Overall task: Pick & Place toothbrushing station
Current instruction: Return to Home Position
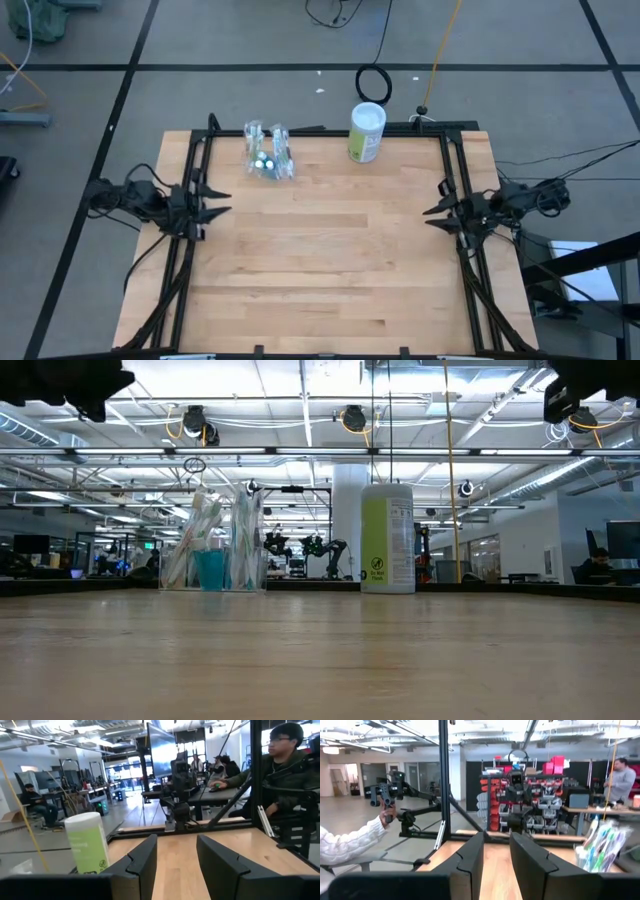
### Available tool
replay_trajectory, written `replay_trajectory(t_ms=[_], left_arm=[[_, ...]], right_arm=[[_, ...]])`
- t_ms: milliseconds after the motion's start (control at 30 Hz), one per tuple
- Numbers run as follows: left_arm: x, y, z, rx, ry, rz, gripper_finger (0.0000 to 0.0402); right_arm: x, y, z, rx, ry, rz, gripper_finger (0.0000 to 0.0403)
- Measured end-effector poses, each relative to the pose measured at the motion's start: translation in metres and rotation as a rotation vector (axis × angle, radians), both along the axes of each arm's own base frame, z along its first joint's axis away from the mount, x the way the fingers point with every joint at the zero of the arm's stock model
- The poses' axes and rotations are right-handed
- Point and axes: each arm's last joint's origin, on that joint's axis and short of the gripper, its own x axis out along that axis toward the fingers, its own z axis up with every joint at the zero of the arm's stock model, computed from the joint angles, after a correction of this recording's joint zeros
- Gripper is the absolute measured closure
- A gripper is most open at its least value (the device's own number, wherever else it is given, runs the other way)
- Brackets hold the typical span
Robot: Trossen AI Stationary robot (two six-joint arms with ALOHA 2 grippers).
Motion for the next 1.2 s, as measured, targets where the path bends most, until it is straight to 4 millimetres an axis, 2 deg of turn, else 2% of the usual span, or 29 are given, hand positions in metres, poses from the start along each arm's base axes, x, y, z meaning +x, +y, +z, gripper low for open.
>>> replay_trajectory(t_ms=[200,333,500,833,1000,1200], left_arm=[[0.010,-0.003,-0.019,0.000,-0.012,-0.010,0.0256],[0.018,-0.007,-0.039,-0.004,-0.018,-0.054,0.0256],[0.024,-0.010,-0.057,-0.015,-0.066,-0.088,0.0256],[0.025,-0.011,-0.064,-0.259,-0.001,-0.121,0.0256],[0.025,-0.011,-0.067,-0.267,0.027,-0.117,0.0256],[0.025,-0.011,-0.068,-0.173,0.030,-0.106,0.0256]], right_arm=[[0.010,0.004,-0.020,0.031,-0.037,0.004,0.0316],[0.018,0.006,-0.041,0.024,-0.081,-0.002,0.0316],[0.017,0.006,-0.041,0.054,-0.184,-0.004,0.0316],[0.022,0.008,-0.055,0.060,-0.027,0.012,0.0316],[0.023,0.008,-0.057,0.065,-0.002,0.014,0.0316],[0.025,0.009,-0.060,0.065,0.036,0.015,0.0316]])
